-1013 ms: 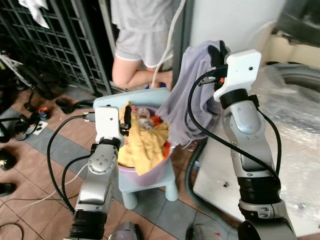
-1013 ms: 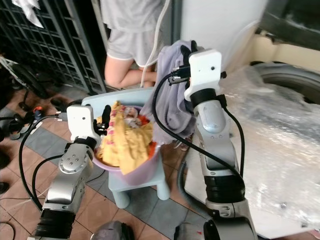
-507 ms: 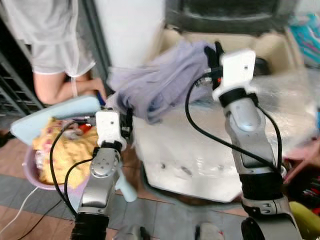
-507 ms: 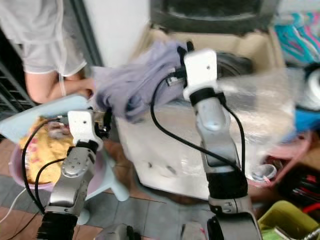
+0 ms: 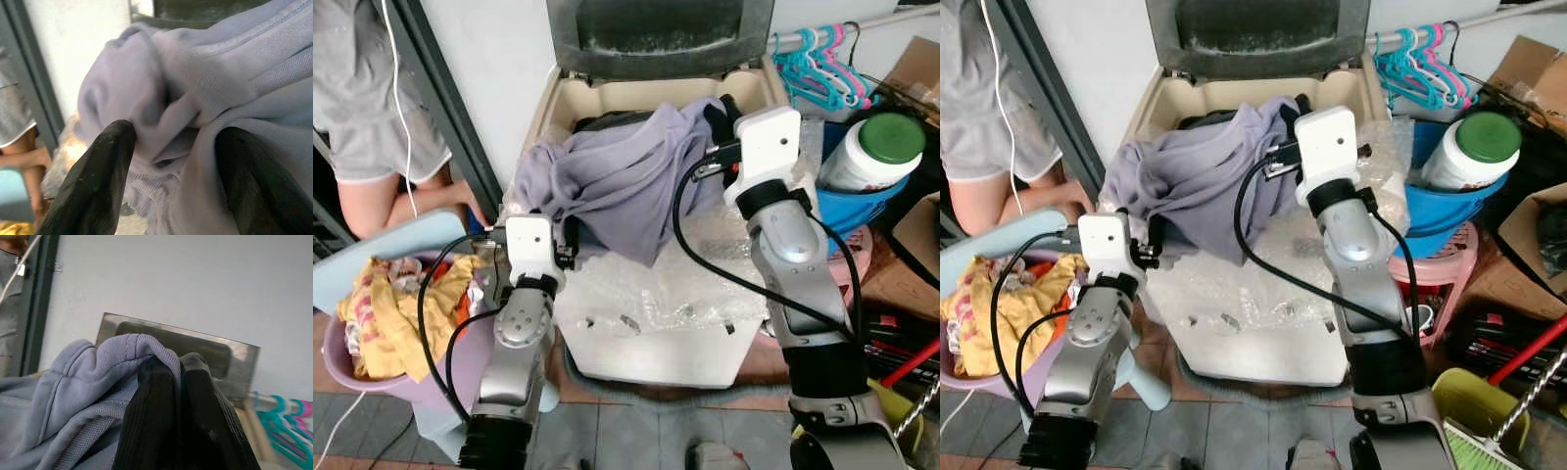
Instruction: Clothes washing
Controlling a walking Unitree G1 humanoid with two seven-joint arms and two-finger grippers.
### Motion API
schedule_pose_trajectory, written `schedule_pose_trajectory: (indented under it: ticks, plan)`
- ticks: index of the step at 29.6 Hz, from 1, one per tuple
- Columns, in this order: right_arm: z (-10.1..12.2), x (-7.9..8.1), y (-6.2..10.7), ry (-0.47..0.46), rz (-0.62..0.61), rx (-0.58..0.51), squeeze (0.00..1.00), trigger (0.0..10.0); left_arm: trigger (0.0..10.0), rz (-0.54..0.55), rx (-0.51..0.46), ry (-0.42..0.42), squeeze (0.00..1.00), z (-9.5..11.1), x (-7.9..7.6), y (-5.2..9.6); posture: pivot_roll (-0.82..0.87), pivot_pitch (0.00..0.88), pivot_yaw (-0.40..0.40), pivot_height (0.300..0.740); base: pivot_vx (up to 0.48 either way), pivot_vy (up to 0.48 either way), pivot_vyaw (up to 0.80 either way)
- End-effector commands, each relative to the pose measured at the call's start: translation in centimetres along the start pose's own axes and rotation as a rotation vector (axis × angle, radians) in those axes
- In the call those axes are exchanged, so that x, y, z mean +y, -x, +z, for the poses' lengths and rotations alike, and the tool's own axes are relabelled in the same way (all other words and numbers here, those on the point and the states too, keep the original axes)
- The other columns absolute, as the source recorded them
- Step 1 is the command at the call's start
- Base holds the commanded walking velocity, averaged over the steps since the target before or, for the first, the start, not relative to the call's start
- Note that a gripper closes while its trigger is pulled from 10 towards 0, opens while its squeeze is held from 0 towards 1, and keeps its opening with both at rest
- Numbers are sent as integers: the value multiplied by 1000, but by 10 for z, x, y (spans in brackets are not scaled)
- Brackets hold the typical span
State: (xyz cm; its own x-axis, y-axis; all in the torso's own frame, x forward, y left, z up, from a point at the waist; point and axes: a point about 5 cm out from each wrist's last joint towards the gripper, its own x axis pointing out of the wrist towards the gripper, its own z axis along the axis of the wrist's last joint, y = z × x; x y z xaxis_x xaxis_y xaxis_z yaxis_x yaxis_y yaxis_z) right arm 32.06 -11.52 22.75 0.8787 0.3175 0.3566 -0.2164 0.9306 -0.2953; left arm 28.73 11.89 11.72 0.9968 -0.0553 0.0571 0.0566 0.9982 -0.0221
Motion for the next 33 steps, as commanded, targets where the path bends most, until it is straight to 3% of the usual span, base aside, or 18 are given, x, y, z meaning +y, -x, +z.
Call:
schedule_pose_trajectory:
  ticks: [1, 9, 13, 20, 22, 25, 29, 30, 33]
  plan:
    - [11, 0, -2, -9, 16, -47, 0, 10000, 10000, -5, -33, 3, 0, 8, 0, -1, -106, 0, 106, 740, 405, 0, 0]
    - [25, 9, -16, 56, 188, -120, 0, 10000, 10000, -8, -21, 12, 0, 5, -2, 1, -108, 0, 108, 740, 400, 0, 0]
    - [46, 19, -41, 115, 295, -212, 0, 10000, 10000, -19, -19, 17, 0, 5, -5, 0, -110, 0, 110, 740, 387, 0, 213]
    - [82, 25, -75, 96, 347, -328, 0, 10000, 10000, -10, -12, 27, 0, 2, -7, 5, -91, 0, 100, 740, 238, 237, 645]
    - [91, 19, -82, 81, 338, -351, 0, 10000, 10000, -13, -13, 26, 0, 2, -8, 5, -87, 0, 98, 740, 0, 0, 575]
    - [117, -3, -101, 145, 271, -416, 0, 10000, 10000, -15, -15, 24, 0, 3, -8, 4, -87, 0, 96, 740, 0, 0, 558]
    - [144, -39, -112, 117, 54, -478, 0, 10000, 10000, -11, -15, 23, 0, 3, -8, 4, -82, 0, 93, 740, 0, 0, 534]
    - [151, -58, -112, 129, -72, -498, 0, 10000, 10000, -11, -17, 23, 0, 4, -8, 4, -82, 0, 92, 740, 0, 0, 456]
    - [138, -65, -110, 155, -126, -467, 0, 10000, 10000, 0, -11, 22, 0, 3, -8, 5, -82, 0, 92, 740, 0, 0, 152]
